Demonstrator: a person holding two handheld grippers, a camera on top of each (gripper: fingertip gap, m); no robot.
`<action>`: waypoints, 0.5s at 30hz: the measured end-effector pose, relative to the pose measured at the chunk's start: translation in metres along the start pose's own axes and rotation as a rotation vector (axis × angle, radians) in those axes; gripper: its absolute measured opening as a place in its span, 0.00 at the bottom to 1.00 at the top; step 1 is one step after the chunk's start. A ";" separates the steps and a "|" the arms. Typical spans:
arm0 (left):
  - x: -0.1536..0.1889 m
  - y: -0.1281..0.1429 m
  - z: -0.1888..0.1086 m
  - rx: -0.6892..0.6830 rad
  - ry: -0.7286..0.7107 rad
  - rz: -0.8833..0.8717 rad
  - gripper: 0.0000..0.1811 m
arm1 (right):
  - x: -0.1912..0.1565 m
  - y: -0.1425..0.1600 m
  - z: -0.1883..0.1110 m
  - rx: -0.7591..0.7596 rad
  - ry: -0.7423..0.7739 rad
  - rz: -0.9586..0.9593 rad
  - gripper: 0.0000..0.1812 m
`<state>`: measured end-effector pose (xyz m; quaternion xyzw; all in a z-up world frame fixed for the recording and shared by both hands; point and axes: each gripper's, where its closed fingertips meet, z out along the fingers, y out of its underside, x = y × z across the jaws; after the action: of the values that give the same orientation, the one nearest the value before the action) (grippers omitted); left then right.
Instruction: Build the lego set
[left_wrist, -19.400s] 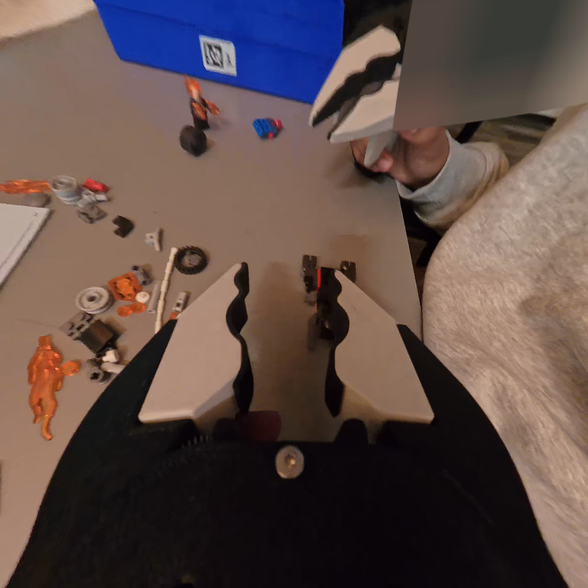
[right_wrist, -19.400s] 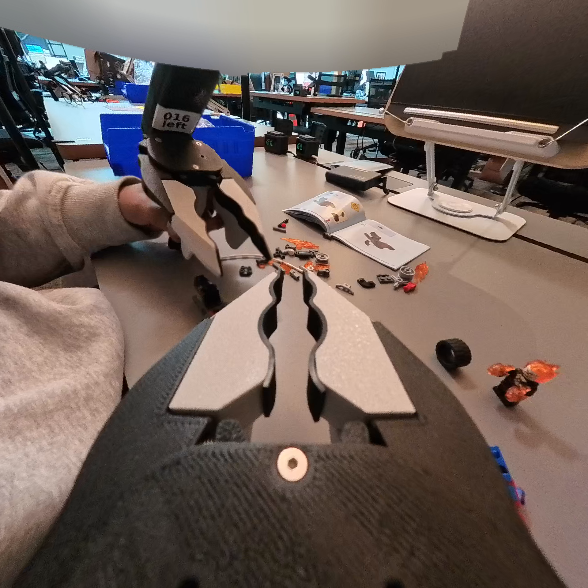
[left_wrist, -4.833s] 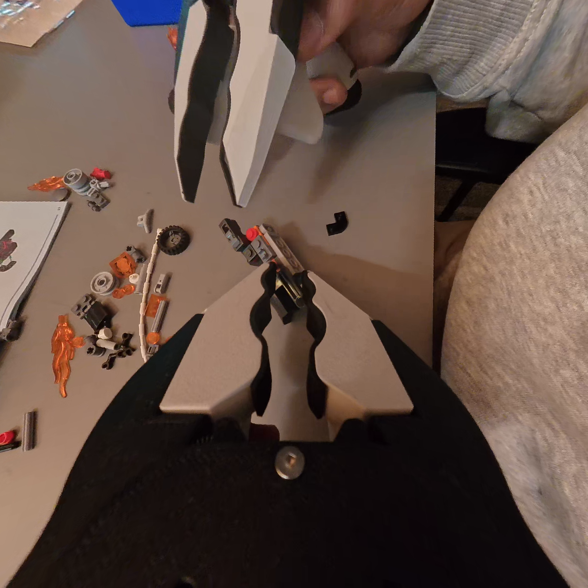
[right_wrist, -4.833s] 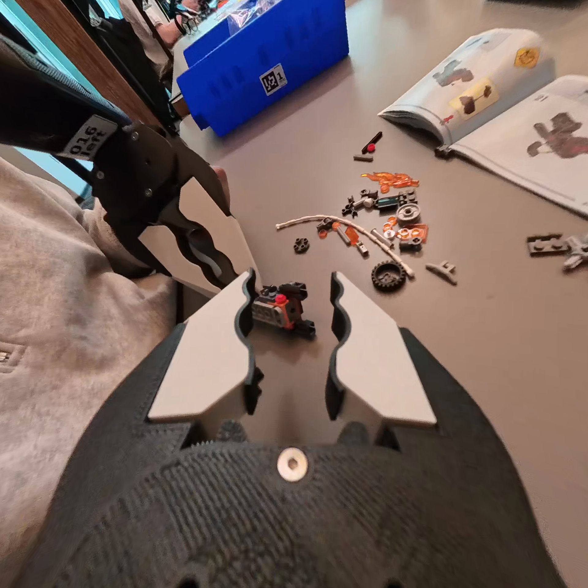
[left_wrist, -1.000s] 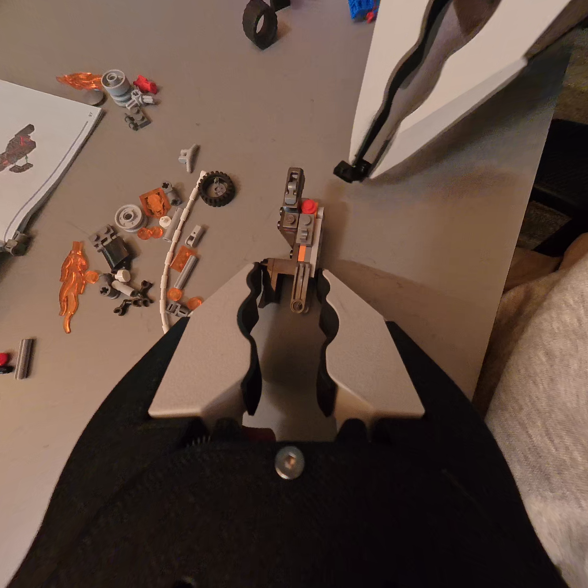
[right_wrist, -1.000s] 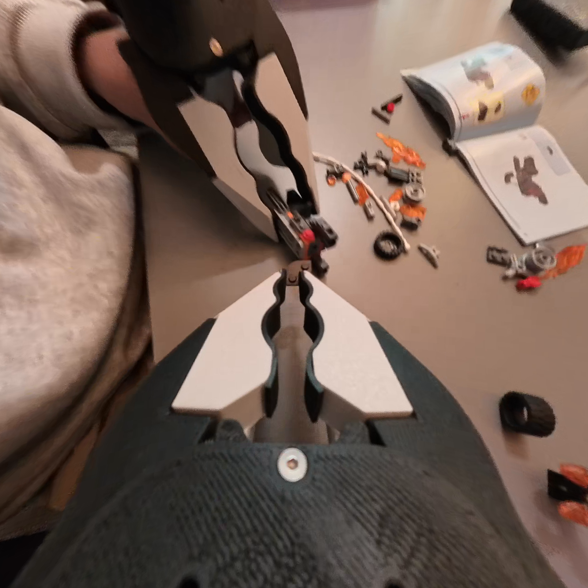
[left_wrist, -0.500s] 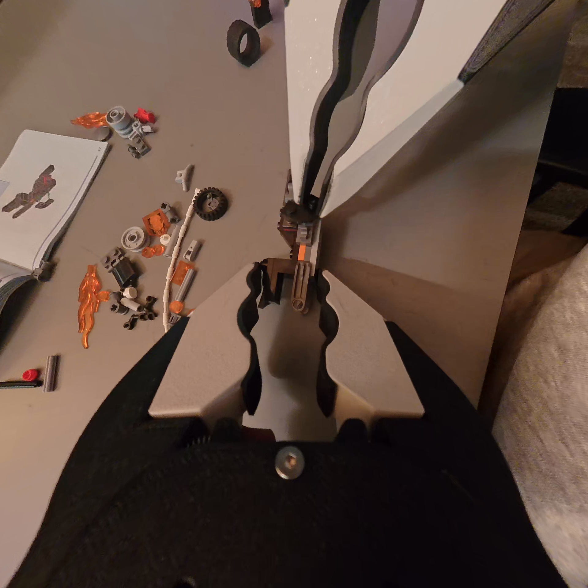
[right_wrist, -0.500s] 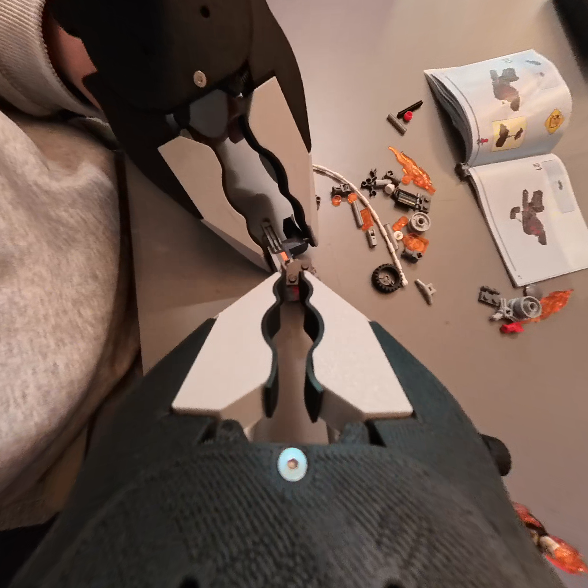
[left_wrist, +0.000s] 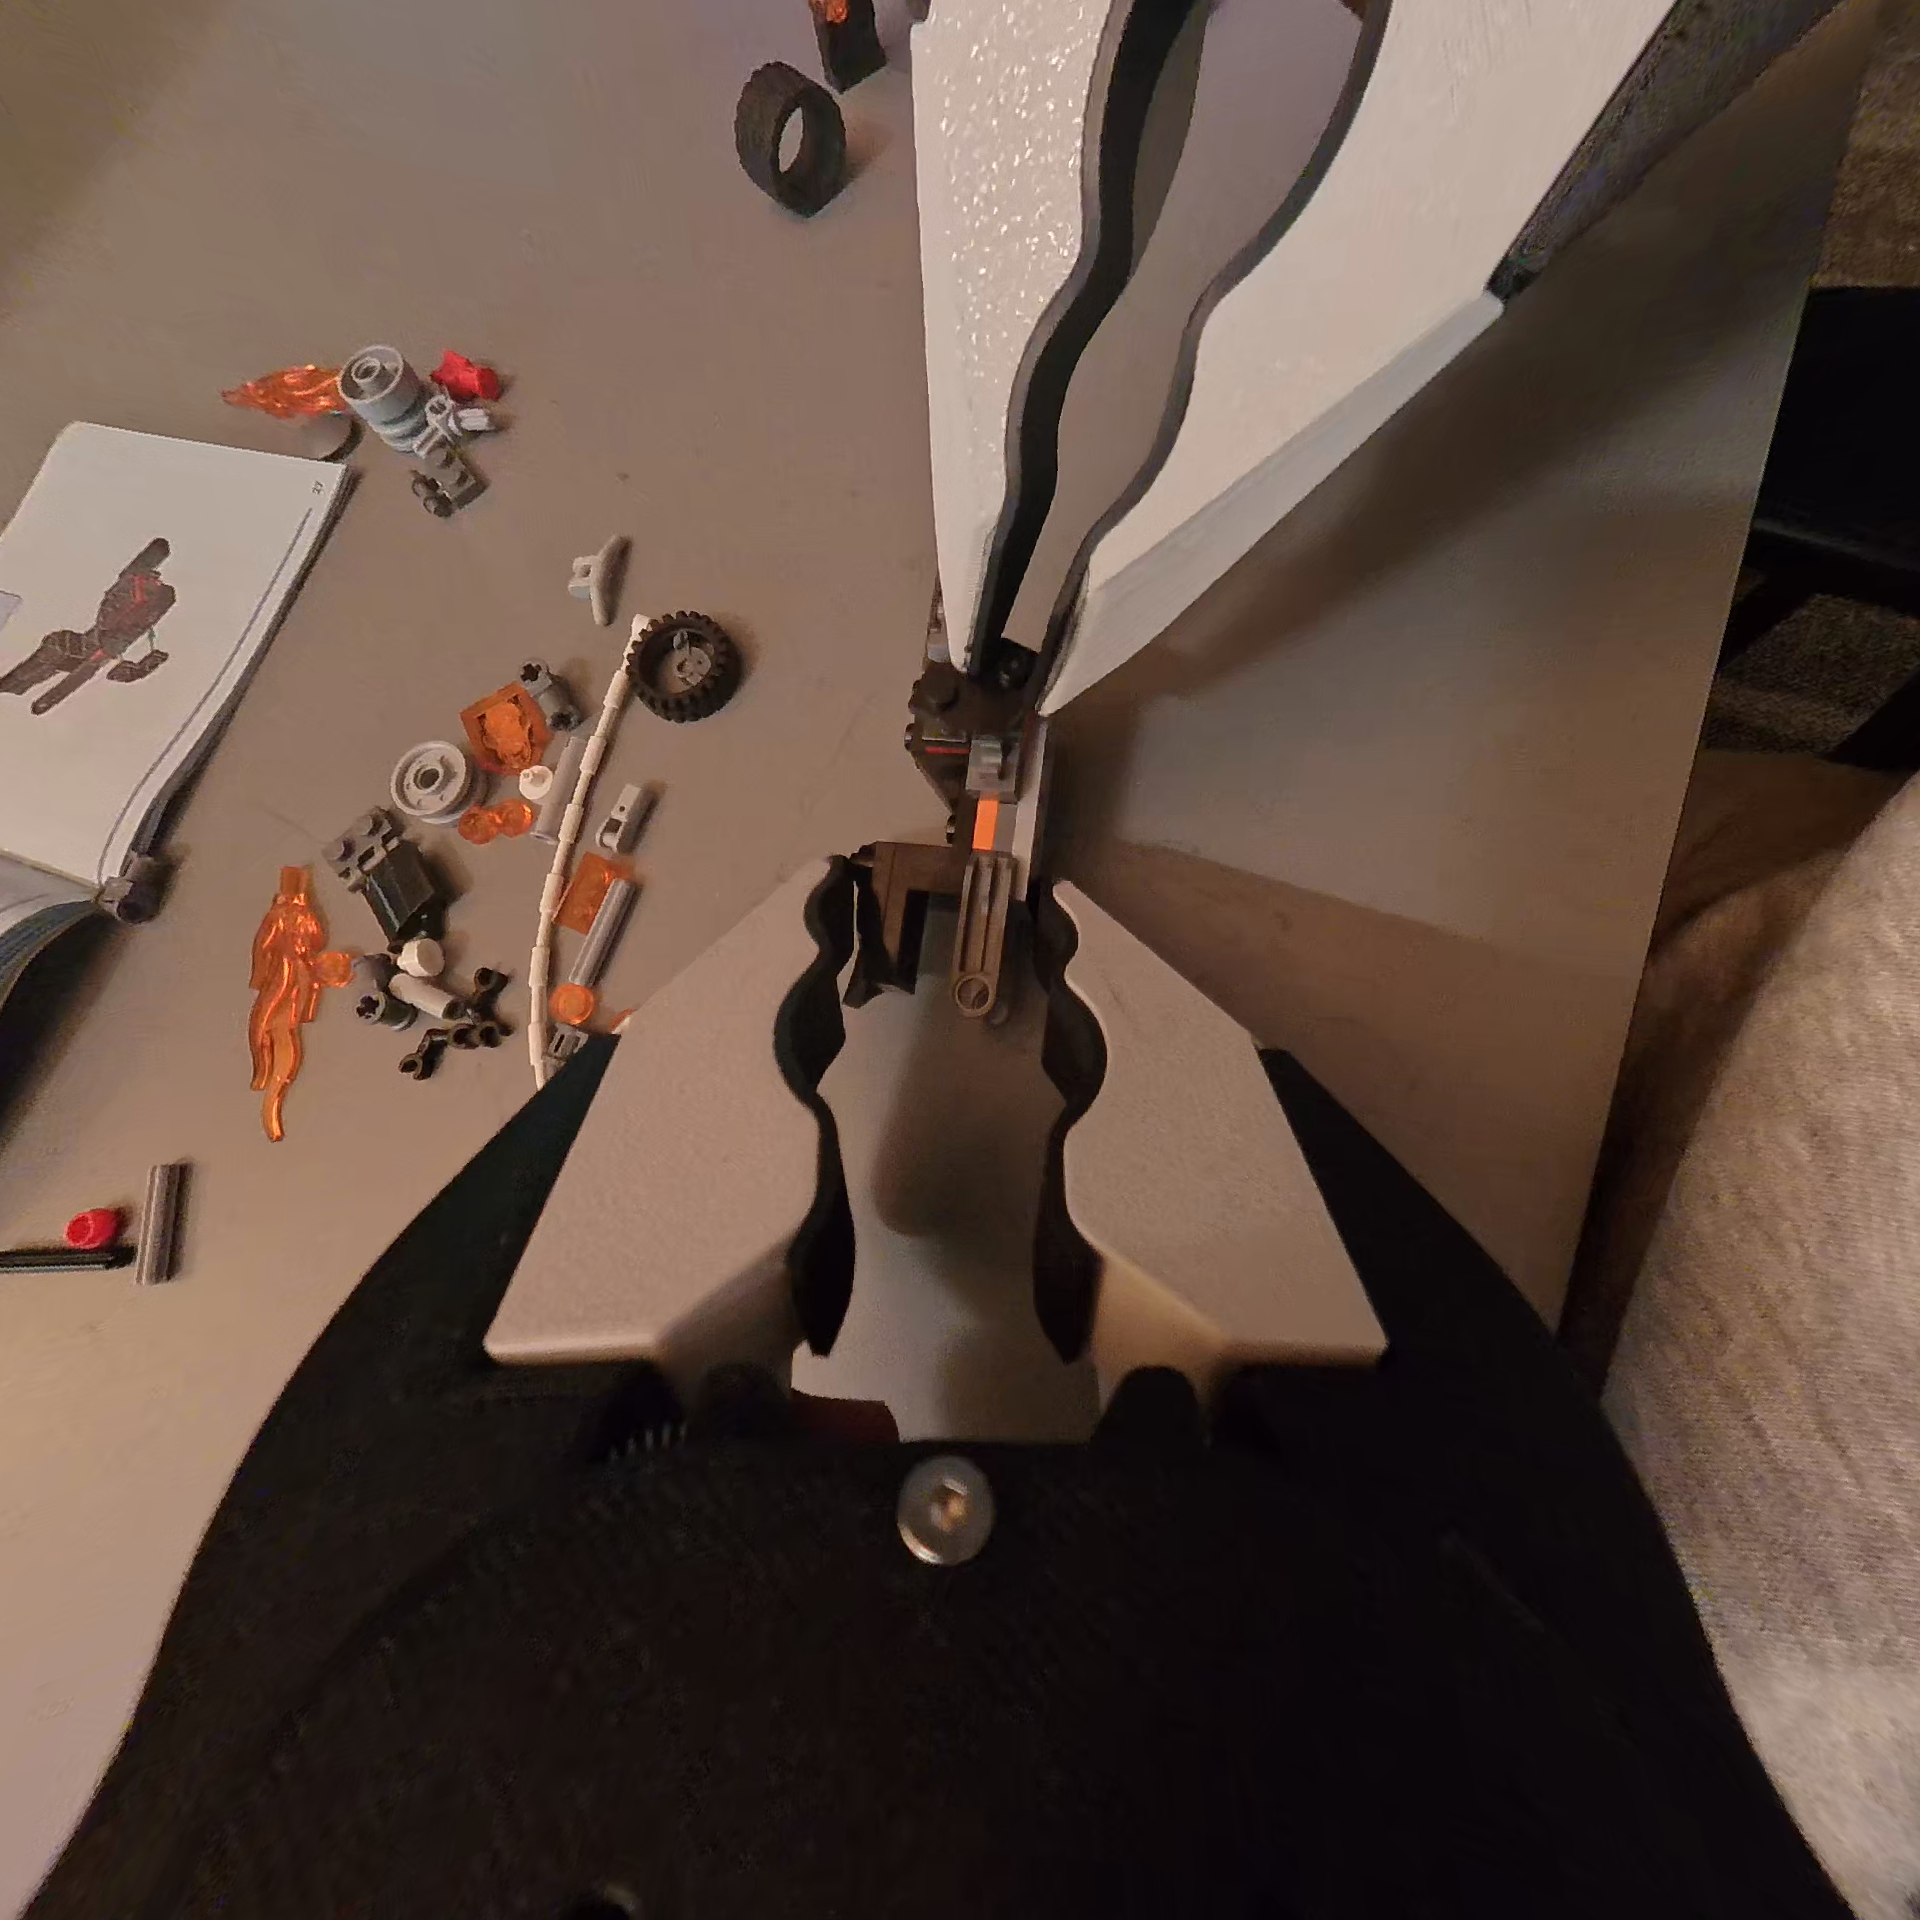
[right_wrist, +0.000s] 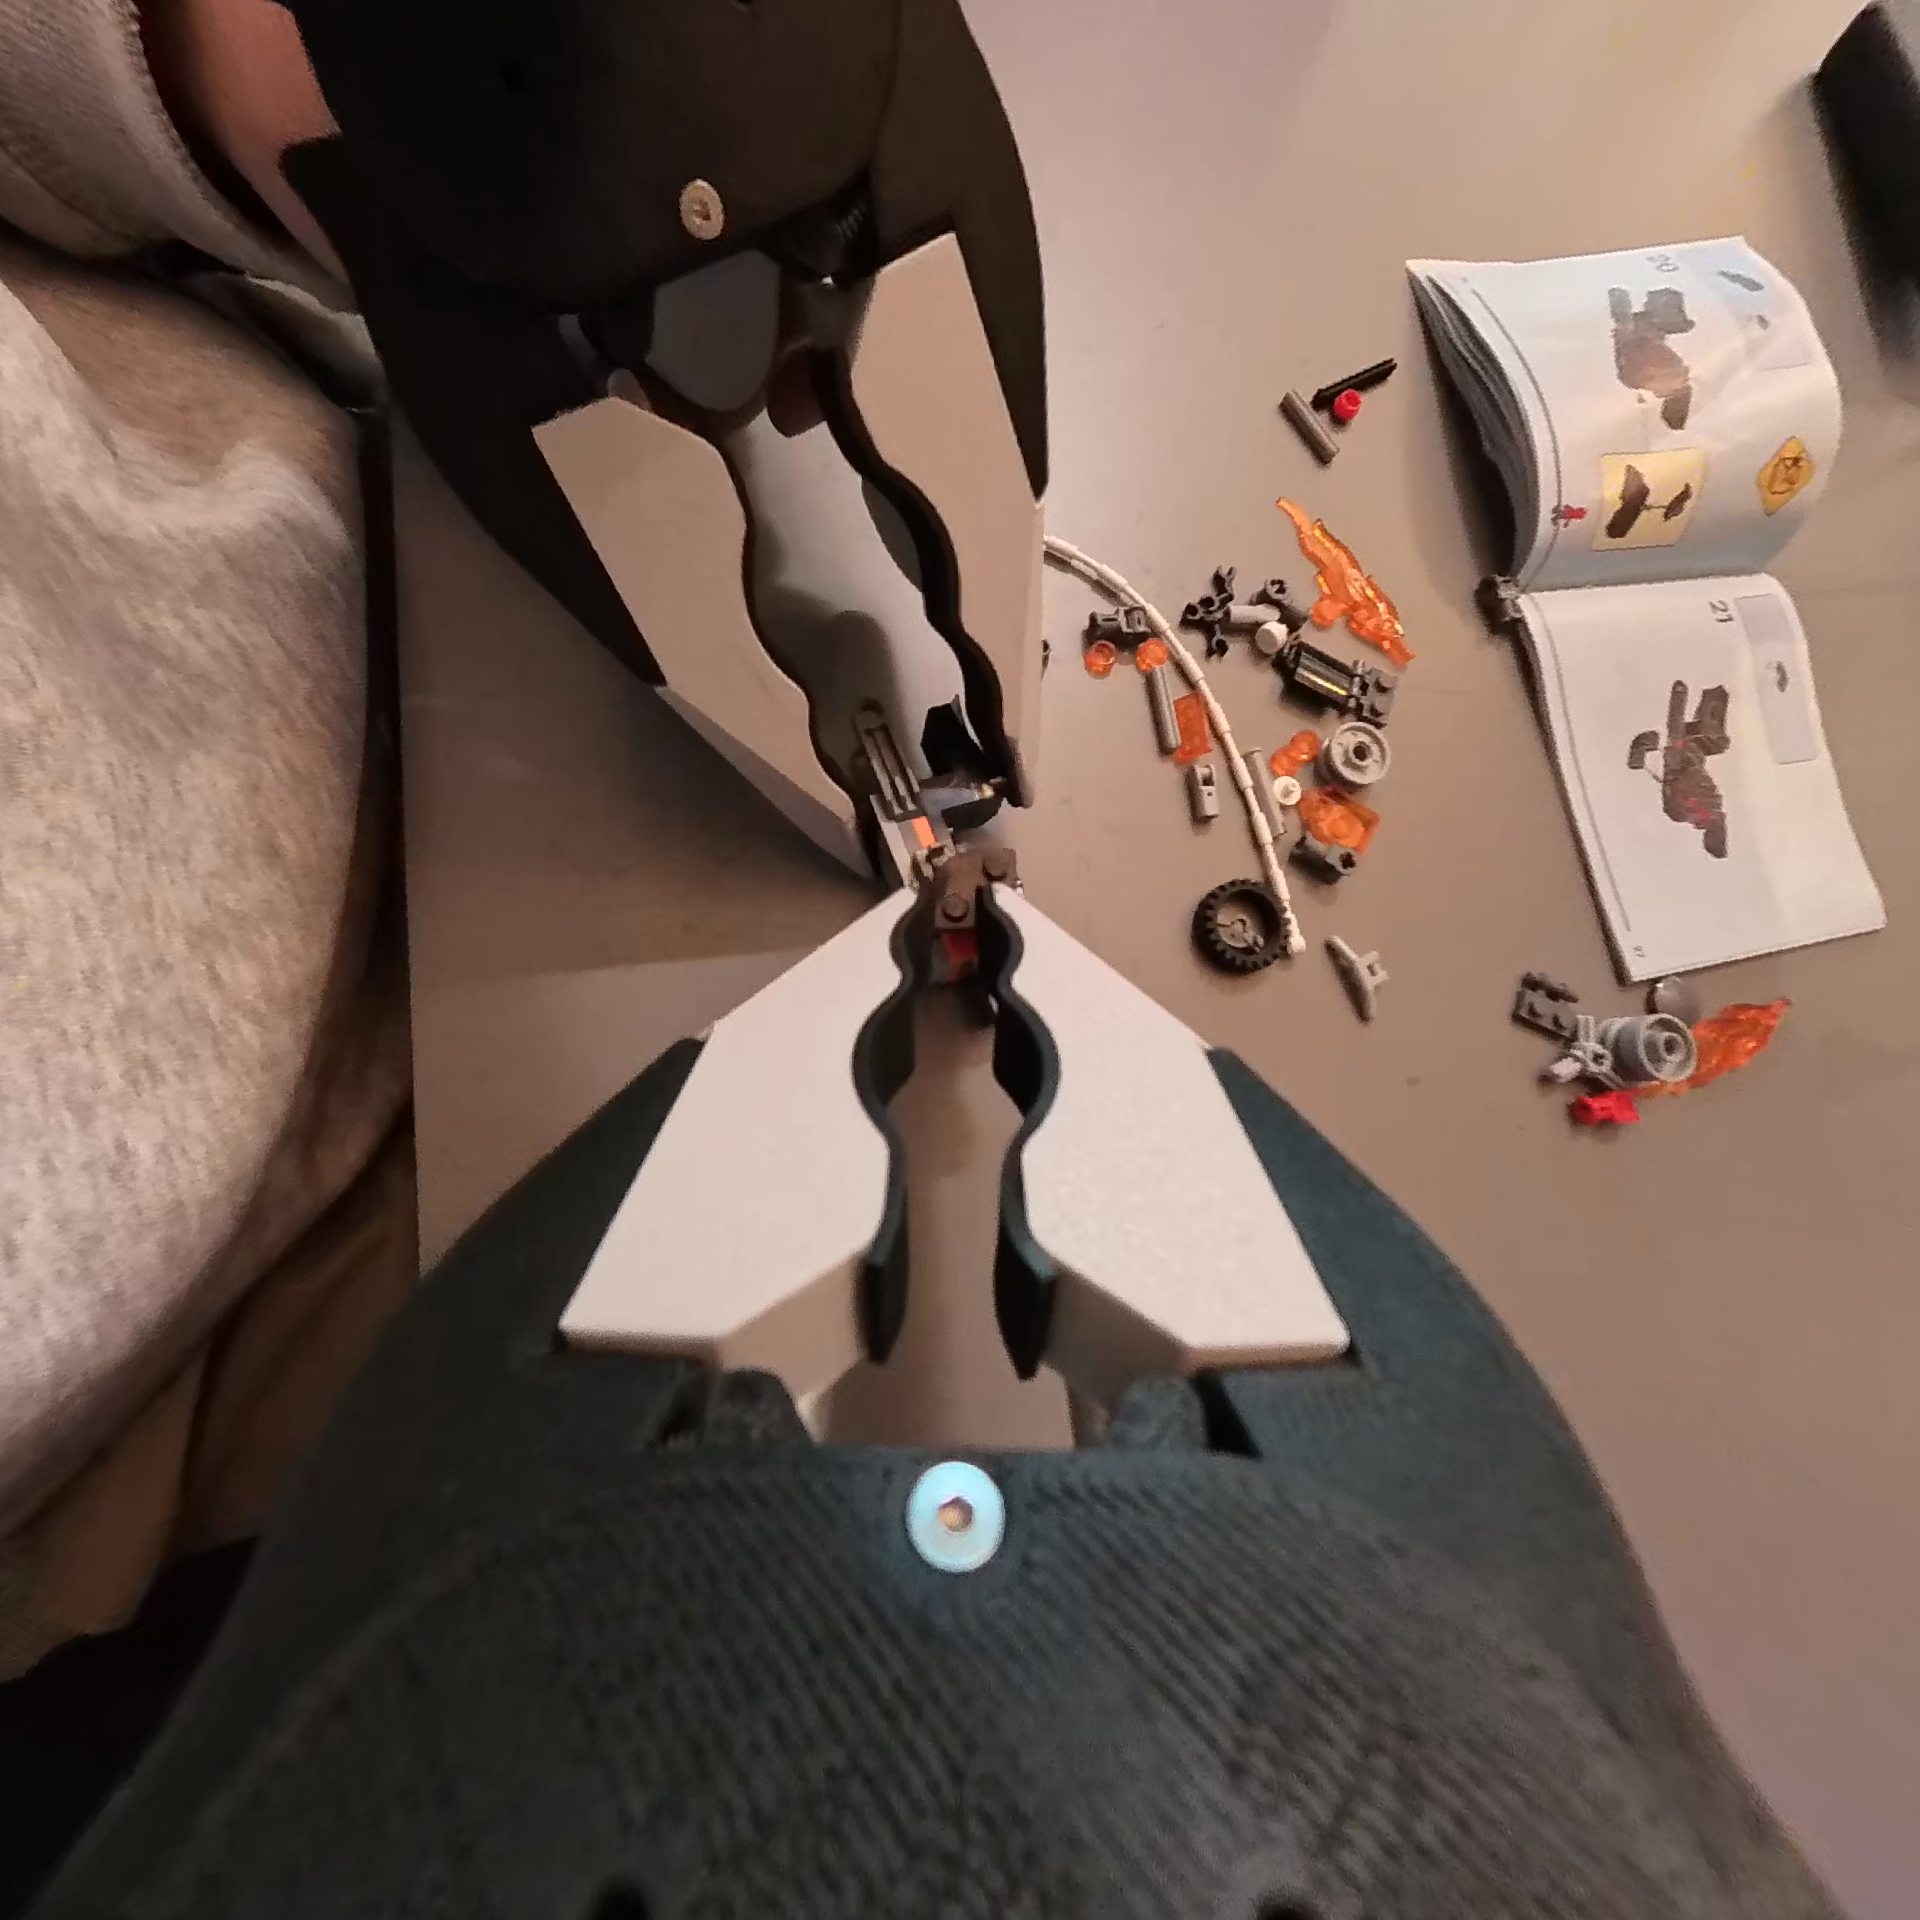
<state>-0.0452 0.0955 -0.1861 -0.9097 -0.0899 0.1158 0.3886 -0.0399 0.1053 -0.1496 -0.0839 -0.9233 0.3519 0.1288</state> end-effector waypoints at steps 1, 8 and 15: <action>0.000 0.000 0.000 0.000 0.000 0.000 0.18 | 0.000 0.000 0.000 -0.005 0.005 -0.005 0.03; 0.000 0.000 0.000 0.000 -0.002 0.002 0.18 | 0.000 0.001 0.000 -0.027 0.034 -0.036 0.04; 0.000 0.000 0.000 0.000 -0.004 0.004 0.18 | 0.001 0.001 0.000 -0.046 0.059 -0.058 0.04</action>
<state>-0.0454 0.0955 -0.1861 -0.9097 -0.0889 0.1183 0.3881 -0.0406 0.1067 -0.1502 -0.0704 -0.9290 0.3241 0.1640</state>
